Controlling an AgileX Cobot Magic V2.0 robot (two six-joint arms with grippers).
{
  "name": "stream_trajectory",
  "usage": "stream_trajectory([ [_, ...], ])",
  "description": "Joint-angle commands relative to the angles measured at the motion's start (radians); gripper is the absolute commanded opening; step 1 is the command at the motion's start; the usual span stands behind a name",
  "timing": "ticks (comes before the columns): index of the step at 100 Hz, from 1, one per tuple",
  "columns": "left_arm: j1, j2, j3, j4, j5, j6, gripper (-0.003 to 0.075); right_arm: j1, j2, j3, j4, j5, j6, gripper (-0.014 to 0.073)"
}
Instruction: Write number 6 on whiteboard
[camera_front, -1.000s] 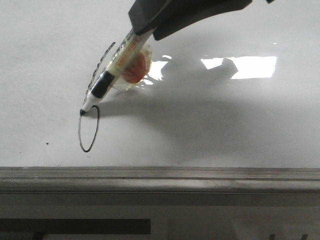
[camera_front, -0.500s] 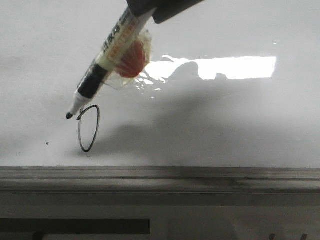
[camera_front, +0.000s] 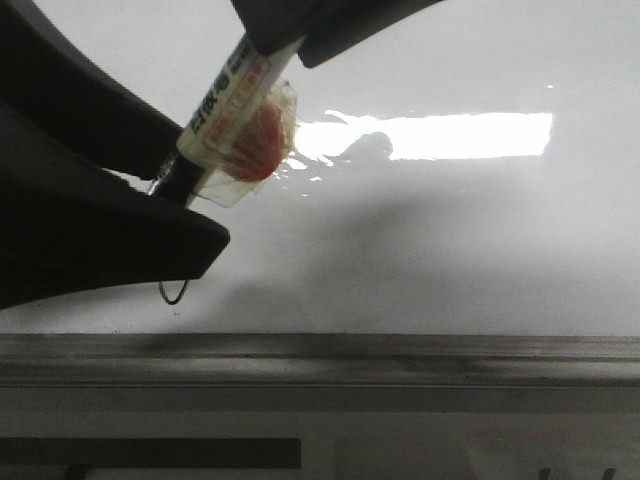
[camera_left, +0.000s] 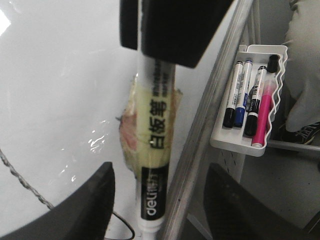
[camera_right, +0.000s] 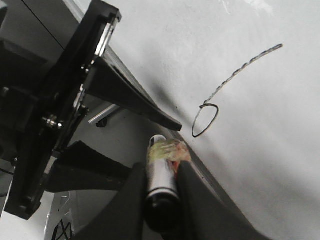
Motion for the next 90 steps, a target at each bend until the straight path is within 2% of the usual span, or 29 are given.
stream_trajectory([
  [1,-0.004,0.005,-0.046,-0.027,-0.050,-0.013,0.0358,0.002,-0.023,-0.031,0.005,-0.049,-0.008,-0.0043],
  [8,-0.004,0.011,-0.059,-0.090,-0.050,-0.018,0.0274,0.002,-0.023,-0.031,0.005,-0.049,-0.008,-0.0043],
  [21,-0.004,0.013,-0.063,-0.102,-0.050,-0.018,-0.0022,0.002,-0.023,-0.031,0.005,-0.049,-0.008,-0.0043],
  [48,-0.004,0.015,-0.063,-0.137,-0.043,-0.018,-0.0019,0.002,-0.023,-0.031,0.005,-0.042,-0.008,-0.0029],
  [55,-0.004,0.015,-0.063,-0.173,-0.043,-0.018,-0.0019,0.002,-0.023,-0.031,0.003,-0.042,-0.008,0.0063],
  [63,-0.004,0.011,-0.065,-0.234,-0.020,-0.021,-0.0019,0.000,-0.023,-0.031,-0.005,-0.055,-0.008,0.0252],
  [70,-0.002,-0.005,-0.079,-0.292,0.070,-0.037,-0.0019,0.000,-0.023,-0.031,-0.013,-0.067,-0.008,0.0387],
  [73,0.006,-0.013,-0.090,-0.313,0.142,-0.052,-0.0019,0.000,-0.023,-0.031,-0.015,-0.072,-0.008,0.0417],
  [80,0.040,-0.034,-0.120,-0.311,0.288,-0.130,-0.0019,0.000,-0.023,-0.031,-0.014,-0.077,-0.008,0.0414],
  [90,0.117,-0.067,-0.146,-0.323,0.379,-0.262,-0.0019,0.000,-0.023,-0.031,-0.014,-0.077,-0.008,0.0395],
])
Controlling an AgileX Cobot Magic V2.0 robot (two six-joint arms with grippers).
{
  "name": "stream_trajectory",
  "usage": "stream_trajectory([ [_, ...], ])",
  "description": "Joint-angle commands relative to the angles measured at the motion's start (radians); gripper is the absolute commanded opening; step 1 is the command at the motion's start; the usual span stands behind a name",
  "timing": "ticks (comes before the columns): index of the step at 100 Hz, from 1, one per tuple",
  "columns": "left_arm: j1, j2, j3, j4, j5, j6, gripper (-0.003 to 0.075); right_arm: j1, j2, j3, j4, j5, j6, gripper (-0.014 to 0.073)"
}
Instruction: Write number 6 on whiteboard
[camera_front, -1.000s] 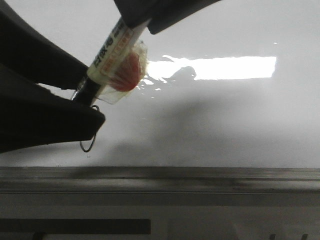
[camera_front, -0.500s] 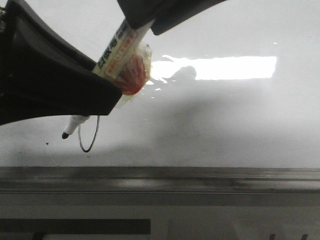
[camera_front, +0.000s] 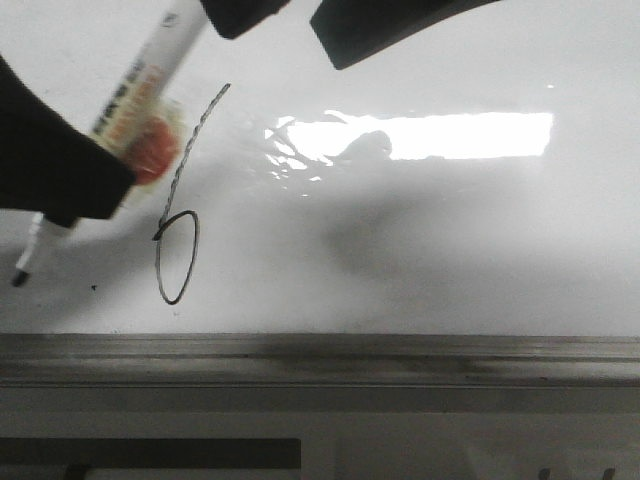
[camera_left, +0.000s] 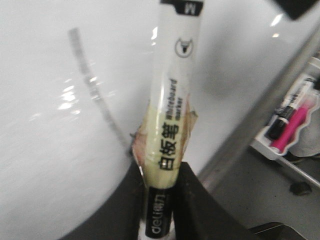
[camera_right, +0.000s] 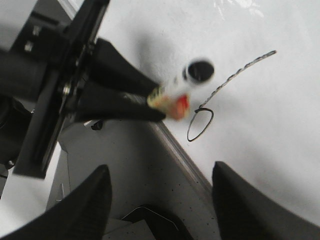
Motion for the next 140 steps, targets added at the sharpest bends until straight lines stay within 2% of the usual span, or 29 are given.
stream_trajectory([
  [1,0.055,-0.040,-0.054,-0.019,0.047,-0.116,-0.0019,0.000,-0.023,-0.031,0.004,-0.065,-0.008,0.0393],
  [16,0.141,-0.052,-0.054,-0.179,0.016,-0.143,-0.0019,0.000,-0.023,-0.031,0.004,-0.067,-0.008,0.0384],
  [33,0.190,-0.016,-0.039,-0.231,-0.047,-0.143,-0.0019,0.000,-0.023,-0.031,0.004,-0.067,-0.008,0.0384],
  [46,0.196,0.023,-0.039,-0.237,-0.097,-0.143,-0.0019,0.000,-0.023,-0.031,0.004,-0.067,-0.008,0.0384],
  [107,0.204,0.106,-0.039,-0.261,-0.131,-0.145,-0.0012,0.000,-0.023,-0.031,0.004,-0.067,-0.008,0.0384],
  [114,0.204,0.106,-0.039,-0.261,-0.131,-0.145,0.0038,0.000,-0.023,-0.031,0.004,-0.067,-0.008,0.0384],
  [131,0.204,0.104,-0.039,-0.270,-0.129,-0.145,0.0328,0.000,-0.023,-0.031,0.004,-0.067,-0.008,0.0384],
  [140,0.204,0.099,-0.039,-0.270,-0.120,-0.145,0.0415,0.000,-0.023,-0.031,0.004,-0.067,-0.008,0.0384],
])
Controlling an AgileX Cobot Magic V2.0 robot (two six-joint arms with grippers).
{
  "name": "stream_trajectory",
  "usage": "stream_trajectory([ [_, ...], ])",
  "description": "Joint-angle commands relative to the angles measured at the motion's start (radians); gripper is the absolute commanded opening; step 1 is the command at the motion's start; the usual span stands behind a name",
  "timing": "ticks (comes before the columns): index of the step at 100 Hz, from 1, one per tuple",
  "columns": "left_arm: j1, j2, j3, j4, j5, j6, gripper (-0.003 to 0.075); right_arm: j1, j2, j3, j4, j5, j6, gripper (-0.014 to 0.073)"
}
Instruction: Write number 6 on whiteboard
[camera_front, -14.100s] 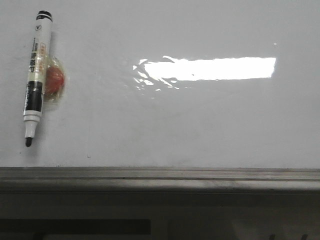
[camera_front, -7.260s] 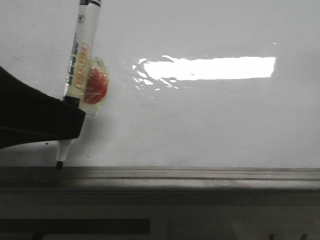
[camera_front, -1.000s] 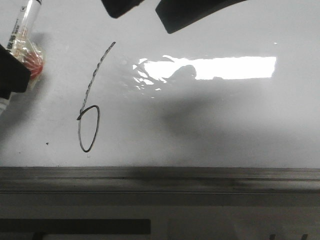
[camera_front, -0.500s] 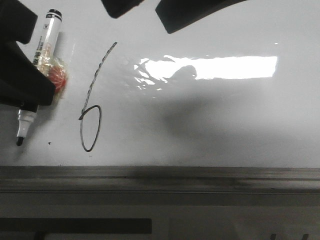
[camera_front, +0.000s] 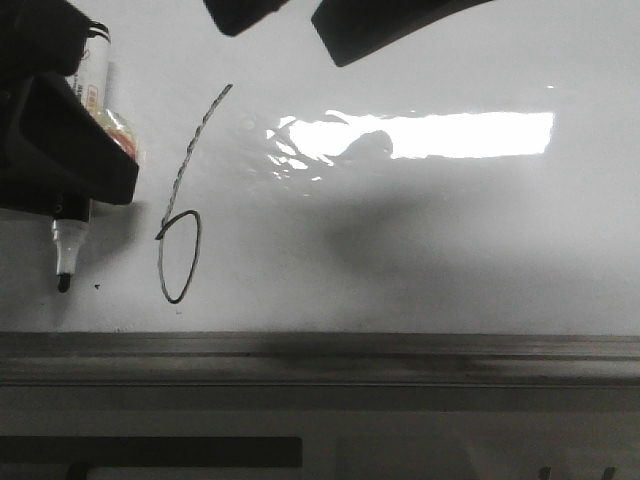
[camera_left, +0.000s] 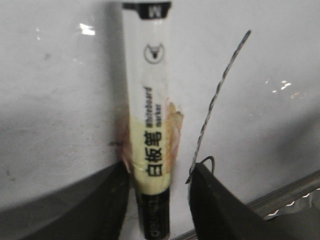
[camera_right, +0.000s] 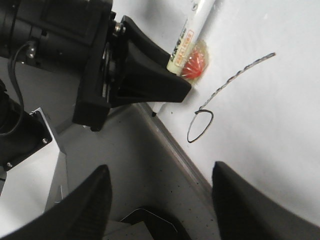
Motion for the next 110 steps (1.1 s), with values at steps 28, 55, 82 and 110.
stream_trajectory([
  [28,0.012,-0.142,-0.025,0.034,0.047,-0.009,0.0426,0.000,-0.035,-0.031,-0.006,-0.065,-0.008,0.0299],
  [55,0.012,-0.469,-0.025,0.046,0.100,0.002,0.0230,0.000,-0.135,-0.027,-0.026,-0.092,-0.008,-0.0062],
  [82,0.012,-0.829,-0.017,0.094,0.100,0.095,-0.0019,0.000,-0.368,0.145,-0.057,-0.284,-0.008,-0.0062],
  [110,0.012,-1.092,0.132,0.094,0.142,0.234,-0.0019,0.000,-0.718,0.462,-0.059,-0.459,-0.008,-0.0062],
])
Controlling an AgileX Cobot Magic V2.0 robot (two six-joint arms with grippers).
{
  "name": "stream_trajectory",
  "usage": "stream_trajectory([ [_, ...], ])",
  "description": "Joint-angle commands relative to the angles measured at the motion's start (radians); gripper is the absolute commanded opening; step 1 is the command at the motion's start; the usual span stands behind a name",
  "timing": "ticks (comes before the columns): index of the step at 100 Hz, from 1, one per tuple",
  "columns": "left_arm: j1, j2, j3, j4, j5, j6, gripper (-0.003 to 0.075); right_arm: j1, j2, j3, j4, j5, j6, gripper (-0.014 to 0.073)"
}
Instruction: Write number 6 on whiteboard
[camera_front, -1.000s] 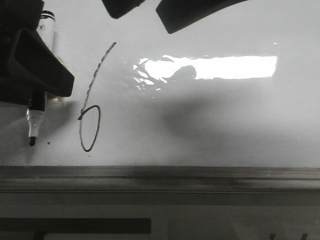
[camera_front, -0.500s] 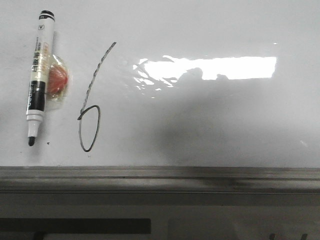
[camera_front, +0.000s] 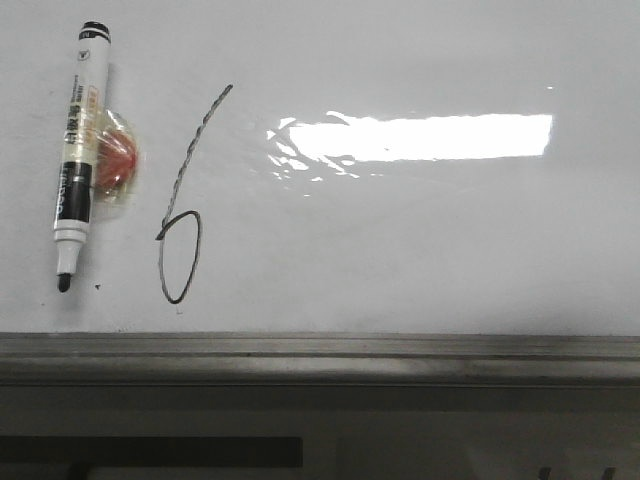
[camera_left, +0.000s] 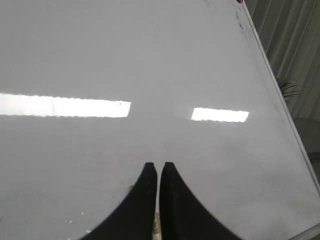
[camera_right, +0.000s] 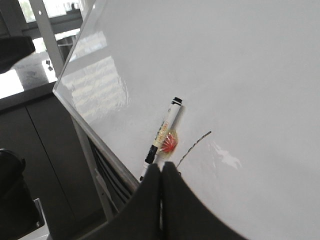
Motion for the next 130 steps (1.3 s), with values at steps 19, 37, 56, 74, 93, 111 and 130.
stream_trajectory([
  [19,0.003,-0.015,0.149,0.008,-0.047,0.018,-0.0019,0.000,-0.271,0.196,-0.006,-0.111,-0.008,-0.0062],
  [37,0.003,-0.015,0.208,0.005,-0.057,0.018,-0.0019,0.000,-0.345,0.254,-0.006,-0.111,-0.008,-0.0063],
  [56,0.003,-0.015,0.228,0.005,-0.055,0.018,-0.0019,0.000,-0.345,0.260,-0.006,-0.099,-0.008,-0.0063],
  [74,0.003,-0.015,0.228,0.007,-0.053,0.018,-0.0019,0.000,-0.345,0.260,-0.006,-0.099,-0.008,-0.0063],
  [93,0.003,-0.015,0.228,0.007,-0.053,0.018,-0.0019,0.000,-0.345,0.260,-0.006,-0.099,-0.008,-0.0064],
  [111,0.003,-0.015,0.228,0.009,-0.038,0.018,-0.0019,0.000,-0.345,0.260,-0.006,-0.099,-0.008,-0.0064],
  [130,0.008,-0.015,0.228,-0.072,-0.015,0.107,-0.0019,0.000,-0.345,0.260,-0.006,-0.099,-0.008,-0.0064],
])
